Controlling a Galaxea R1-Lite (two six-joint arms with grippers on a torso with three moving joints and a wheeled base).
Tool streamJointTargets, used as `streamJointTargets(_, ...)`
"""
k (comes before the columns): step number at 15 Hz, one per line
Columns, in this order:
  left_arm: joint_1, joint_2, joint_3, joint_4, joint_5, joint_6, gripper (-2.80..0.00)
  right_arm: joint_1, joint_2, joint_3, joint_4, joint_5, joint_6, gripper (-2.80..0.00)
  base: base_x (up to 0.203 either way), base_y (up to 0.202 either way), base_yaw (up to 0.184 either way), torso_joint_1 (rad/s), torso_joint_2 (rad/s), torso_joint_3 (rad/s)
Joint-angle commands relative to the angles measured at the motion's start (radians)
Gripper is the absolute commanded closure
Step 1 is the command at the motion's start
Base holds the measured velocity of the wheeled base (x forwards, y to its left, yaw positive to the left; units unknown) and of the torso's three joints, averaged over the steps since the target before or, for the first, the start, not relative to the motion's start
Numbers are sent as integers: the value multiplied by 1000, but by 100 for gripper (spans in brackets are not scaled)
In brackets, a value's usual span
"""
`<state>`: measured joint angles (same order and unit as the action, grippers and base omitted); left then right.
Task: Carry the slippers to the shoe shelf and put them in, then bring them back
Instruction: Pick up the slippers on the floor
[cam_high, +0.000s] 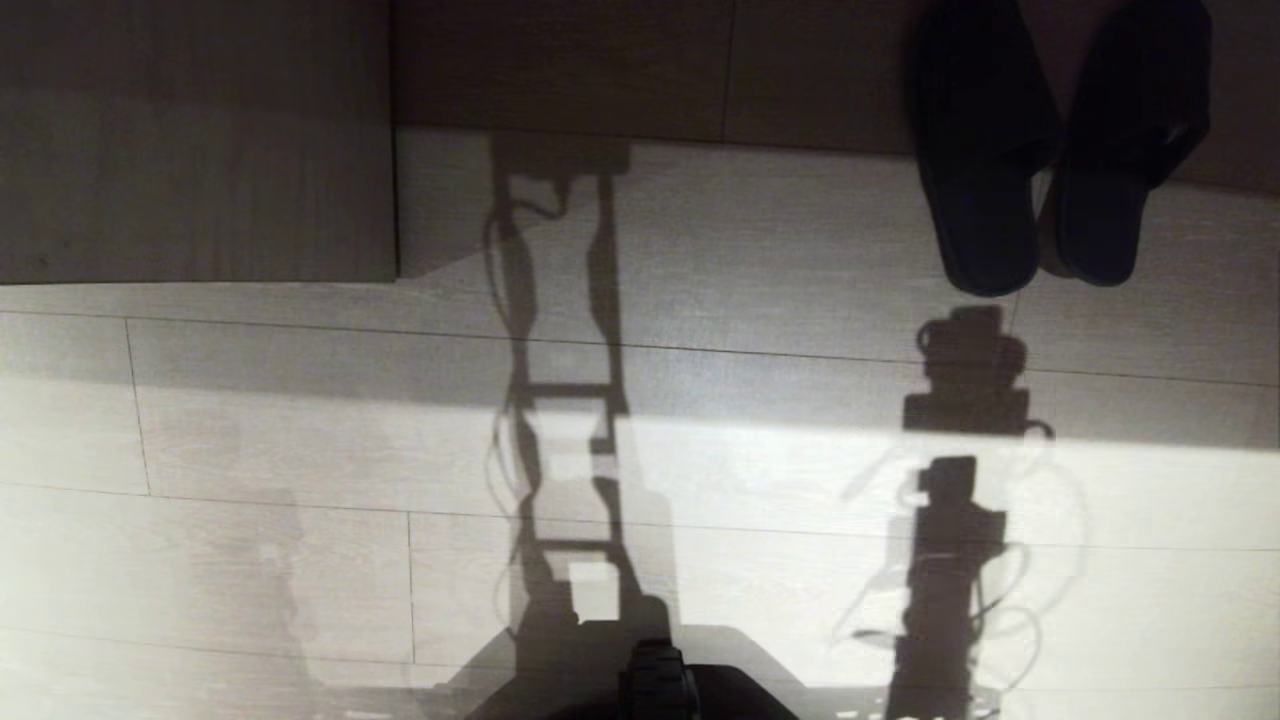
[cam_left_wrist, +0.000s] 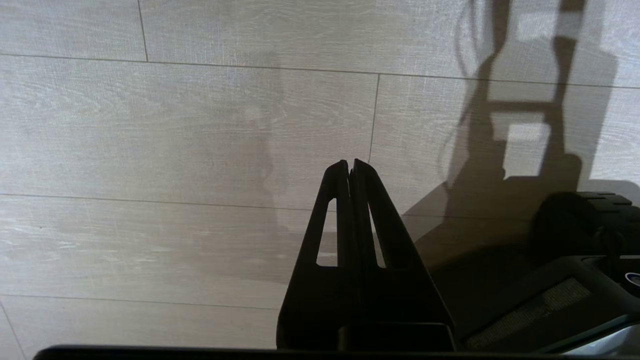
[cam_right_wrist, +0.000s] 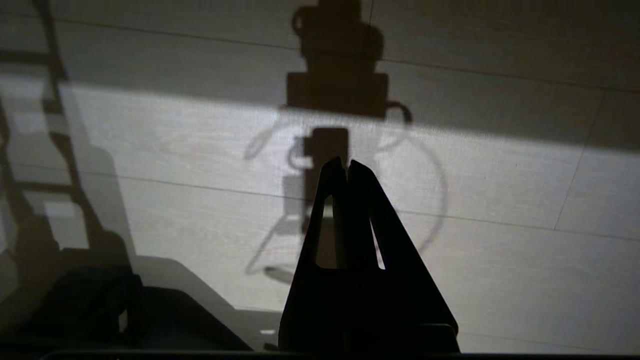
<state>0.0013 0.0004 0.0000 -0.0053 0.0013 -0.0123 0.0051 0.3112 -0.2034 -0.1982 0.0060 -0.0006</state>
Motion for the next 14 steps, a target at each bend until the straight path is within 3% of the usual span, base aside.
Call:
streamJointTargets(1,0,0,0,-1,0,0,0,0,230,-17,-115,-5,-8,0,0,0,0,0,0,0)
streamJointTargets(8,0,0,0,-1,0,0,0,-54,794,-25,-643,-29,-55,0,0,0,0,0,0,0)
streamJointTargets(12,0,0,0,-1,0,0,0,-66,986,-47,-917,-14,-135,0,0,0,0,0,0,0)
streamJointTargets(14,0,0,0,-1,0,0,0,-64,1031,-58,-994,35,-183,0,0,0,0,0,0,0)
